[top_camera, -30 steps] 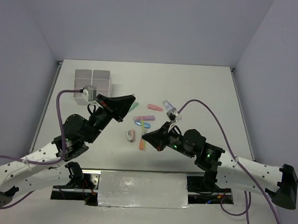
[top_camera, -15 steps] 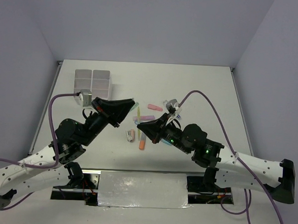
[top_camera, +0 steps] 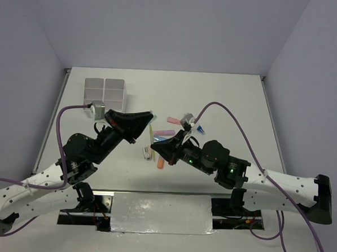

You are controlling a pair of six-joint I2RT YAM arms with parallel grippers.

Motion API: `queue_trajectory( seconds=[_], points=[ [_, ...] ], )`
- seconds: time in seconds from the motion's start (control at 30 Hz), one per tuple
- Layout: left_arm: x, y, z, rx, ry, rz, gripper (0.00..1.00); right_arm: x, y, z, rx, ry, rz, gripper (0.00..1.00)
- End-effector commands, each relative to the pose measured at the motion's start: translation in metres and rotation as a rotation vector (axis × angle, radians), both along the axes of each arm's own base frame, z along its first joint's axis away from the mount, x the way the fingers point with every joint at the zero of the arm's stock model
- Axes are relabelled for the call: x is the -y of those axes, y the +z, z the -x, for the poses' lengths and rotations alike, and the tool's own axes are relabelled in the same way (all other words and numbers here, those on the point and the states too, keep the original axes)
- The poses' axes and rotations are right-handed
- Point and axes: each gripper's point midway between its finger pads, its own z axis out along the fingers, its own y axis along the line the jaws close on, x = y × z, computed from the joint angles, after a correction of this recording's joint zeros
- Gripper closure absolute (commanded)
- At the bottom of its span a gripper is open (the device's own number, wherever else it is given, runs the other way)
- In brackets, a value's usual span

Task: Sort the stationery into containers
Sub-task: Close the pen cap on the pen.

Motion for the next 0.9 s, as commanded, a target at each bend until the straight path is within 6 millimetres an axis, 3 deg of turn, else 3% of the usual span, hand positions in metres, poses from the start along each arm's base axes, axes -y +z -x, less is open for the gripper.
queue_trajectory(
  seconds=[0.0,0.87],
  points=[
    [-0.007,0.013,0.003,0.060,0.018,0.033,1.00,0.000,0.028,0.000,0.043,-0.020,-0.040,1.00],
    [-0.007,0.008,0.001,0.047,0.027,0.032,1.00,0.003,0.037,-0.008,0.054,-0.076,-0.025,1.00]
  ],
)
